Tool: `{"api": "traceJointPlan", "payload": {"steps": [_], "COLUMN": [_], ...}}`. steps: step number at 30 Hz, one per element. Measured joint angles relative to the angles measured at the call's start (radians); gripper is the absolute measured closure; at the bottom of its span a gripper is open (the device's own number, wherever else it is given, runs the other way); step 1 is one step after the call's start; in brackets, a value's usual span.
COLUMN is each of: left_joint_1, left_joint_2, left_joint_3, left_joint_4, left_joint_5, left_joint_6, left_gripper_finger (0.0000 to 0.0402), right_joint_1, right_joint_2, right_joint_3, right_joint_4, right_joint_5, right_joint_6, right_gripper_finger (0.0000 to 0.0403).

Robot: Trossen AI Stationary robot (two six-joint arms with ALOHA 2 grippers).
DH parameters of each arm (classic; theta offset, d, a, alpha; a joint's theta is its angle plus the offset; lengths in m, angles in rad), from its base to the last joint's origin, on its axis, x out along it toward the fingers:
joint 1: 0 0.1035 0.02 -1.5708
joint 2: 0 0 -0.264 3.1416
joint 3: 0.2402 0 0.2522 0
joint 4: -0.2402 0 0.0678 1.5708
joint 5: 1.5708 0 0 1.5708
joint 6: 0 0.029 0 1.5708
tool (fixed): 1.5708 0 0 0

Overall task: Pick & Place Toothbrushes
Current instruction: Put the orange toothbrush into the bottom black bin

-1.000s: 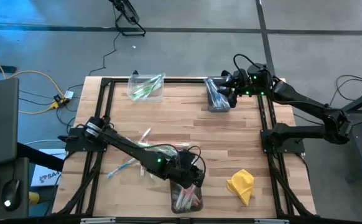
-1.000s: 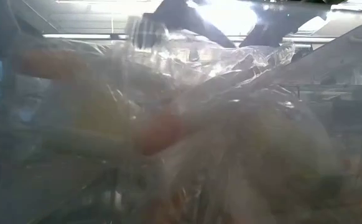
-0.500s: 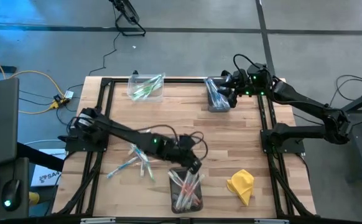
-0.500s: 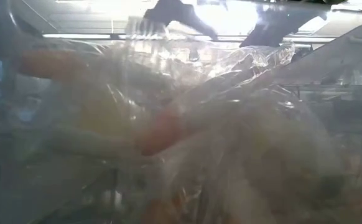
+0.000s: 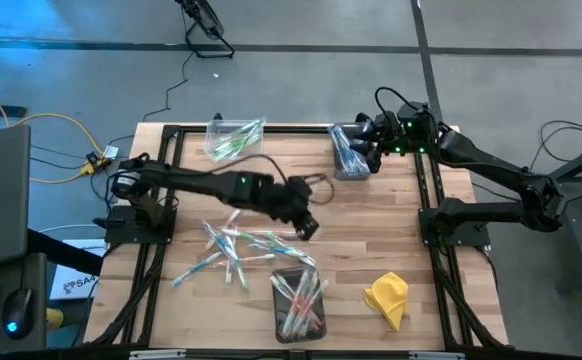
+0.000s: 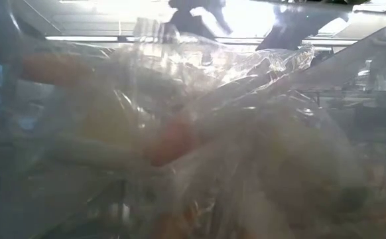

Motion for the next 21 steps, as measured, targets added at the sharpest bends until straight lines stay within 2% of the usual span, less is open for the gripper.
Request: {"api": "traceJointPlan", "payload": {"steps": [10, 21], "left_joint_1": [0.118, 0.165], "left_joint_2": [-0.015, -0.015], "left_joint_3": [0.001, 0.001], "left_joint_4": [0.018, 0.010], "left_joint_5": [0.258, 0.249], "left_joint_6": [0.171, 0.202], "left_gripper_finger": [0.0270, 0.0270], "right_joint_1": [0.000, 0.000], "right_joint_2": [0.000, 0.000], "right_joint_3": [0.000, 0.000], "right_joint_4": [-0.002, -0.002], "right_joint_5": [0.003, 0.003], "right_joint_6": [0.000, 0.000], "right_gripper_finger": [0.0232, 0.0232]}}
